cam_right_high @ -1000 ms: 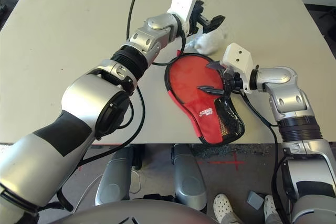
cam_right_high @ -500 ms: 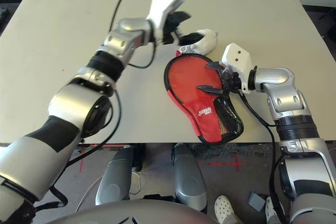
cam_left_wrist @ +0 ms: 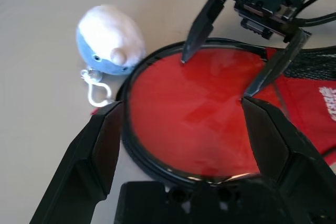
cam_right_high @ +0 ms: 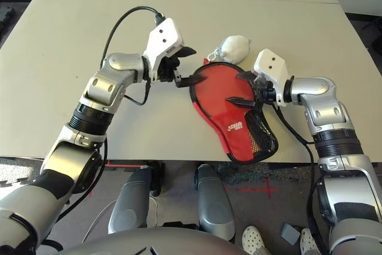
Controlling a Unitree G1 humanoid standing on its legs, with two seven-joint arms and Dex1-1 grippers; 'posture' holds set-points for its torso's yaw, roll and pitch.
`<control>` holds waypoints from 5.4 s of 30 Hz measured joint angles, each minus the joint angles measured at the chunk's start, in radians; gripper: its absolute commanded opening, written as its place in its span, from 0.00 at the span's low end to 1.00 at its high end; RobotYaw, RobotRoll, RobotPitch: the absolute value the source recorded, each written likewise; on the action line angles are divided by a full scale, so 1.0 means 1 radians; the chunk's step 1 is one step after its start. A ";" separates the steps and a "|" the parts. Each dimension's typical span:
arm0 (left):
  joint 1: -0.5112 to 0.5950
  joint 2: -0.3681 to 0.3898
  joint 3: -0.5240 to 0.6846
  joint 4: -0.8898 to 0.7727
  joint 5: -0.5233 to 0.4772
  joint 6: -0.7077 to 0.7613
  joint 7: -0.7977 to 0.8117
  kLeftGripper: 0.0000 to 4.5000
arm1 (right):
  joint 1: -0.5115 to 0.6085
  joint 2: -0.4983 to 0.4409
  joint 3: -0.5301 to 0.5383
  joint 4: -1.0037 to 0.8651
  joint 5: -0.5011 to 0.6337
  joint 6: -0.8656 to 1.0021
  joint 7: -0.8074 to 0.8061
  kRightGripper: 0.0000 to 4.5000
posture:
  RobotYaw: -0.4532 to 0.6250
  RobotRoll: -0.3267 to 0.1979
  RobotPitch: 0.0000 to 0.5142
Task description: Store the ping-pong paddle in its case and zip it.
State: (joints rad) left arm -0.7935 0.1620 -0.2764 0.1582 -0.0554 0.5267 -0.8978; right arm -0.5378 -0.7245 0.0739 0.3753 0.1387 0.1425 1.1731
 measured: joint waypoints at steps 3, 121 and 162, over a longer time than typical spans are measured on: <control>0.031 -0.015 -0.028 0.002 0.000 0.009 0.020 0.99 | -0.002 -0.001 0.000 0.000 0.000 0.001 0.006 1.00 | 0.32 0.62 0.50; 0.122 -0.119 -0.170 0.050 0.060 -0.077 0.195 1.00 | 0.128 -0.782 0.268 0.157 0.456 0.489 0.439 0.00 | 0.27 0.62 0.54; 0.074 0.006 0.290 -0.152 -0.141 0.032 0.320 1.00 | -0.270 -0.327 -0.191 0.697 0.397 0.149 -0.025 0.99 | 0.35 0.62 0.53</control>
State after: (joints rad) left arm -0.7195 0.1676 0.0137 0.0058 -0.1962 0.5582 -0.5781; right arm -0.8080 -1.0519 -0.1170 1.0720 0.5357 0.2919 1.1477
